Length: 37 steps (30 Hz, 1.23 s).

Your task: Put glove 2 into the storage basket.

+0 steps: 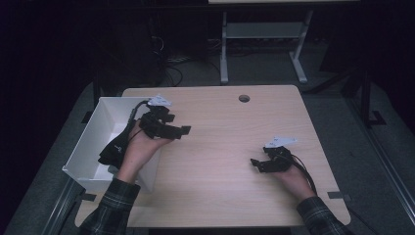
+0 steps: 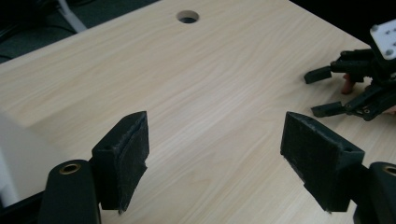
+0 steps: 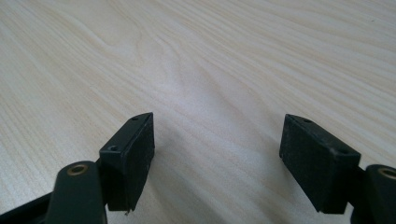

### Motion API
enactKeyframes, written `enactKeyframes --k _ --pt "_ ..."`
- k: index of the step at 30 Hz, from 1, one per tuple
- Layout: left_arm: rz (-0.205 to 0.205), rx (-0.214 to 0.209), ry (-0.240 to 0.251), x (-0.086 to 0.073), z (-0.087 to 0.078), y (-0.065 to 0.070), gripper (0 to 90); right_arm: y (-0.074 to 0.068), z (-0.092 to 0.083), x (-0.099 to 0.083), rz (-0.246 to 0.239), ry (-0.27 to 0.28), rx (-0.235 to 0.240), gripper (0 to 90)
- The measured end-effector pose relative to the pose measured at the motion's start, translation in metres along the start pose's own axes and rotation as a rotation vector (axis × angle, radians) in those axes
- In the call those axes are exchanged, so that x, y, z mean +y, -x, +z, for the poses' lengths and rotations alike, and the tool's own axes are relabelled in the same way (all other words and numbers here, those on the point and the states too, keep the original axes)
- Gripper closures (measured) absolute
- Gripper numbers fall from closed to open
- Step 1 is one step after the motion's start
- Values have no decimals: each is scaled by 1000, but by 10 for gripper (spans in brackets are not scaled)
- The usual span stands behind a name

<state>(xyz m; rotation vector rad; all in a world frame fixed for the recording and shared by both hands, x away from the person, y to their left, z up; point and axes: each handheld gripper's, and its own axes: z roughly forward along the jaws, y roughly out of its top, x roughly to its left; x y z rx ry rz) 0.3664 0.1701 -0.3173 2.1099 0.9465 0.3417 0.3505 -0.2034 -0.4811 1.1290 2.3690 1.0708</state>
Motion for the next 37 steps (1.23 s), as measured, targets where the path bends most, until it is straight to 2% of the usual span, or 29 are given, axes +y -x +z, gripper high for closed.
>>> enactKeyframes --k 3,6,13,20,22,28,31,37 --pt "9 -19 -5 -3 14 11 231 0 0 0 -1 0 1 266" --pt "33 -49 -32 -10 29 19 227 0 0 0 -1 0 1 265" --pt "55 -91 -56 -31 57 30 205 0 0 0 -2 0 2 264" --pt "66 -84 -93 -52 81 33 201 0 0 0 -2 0 2 264" --pt "80 -81 -112 -58 87 33 200 0 0 0 -3 0 2 264" --pt "78 -82 -153 -75 101 36 200 0 0 0 -2 0 2 264" --pt "74 -81 -153 -78 104 35 199 0 0 0 -2 0 2 264" --pt "94 -75 -169 -82 108 35 199 0 0 0 -2 0 2 264"
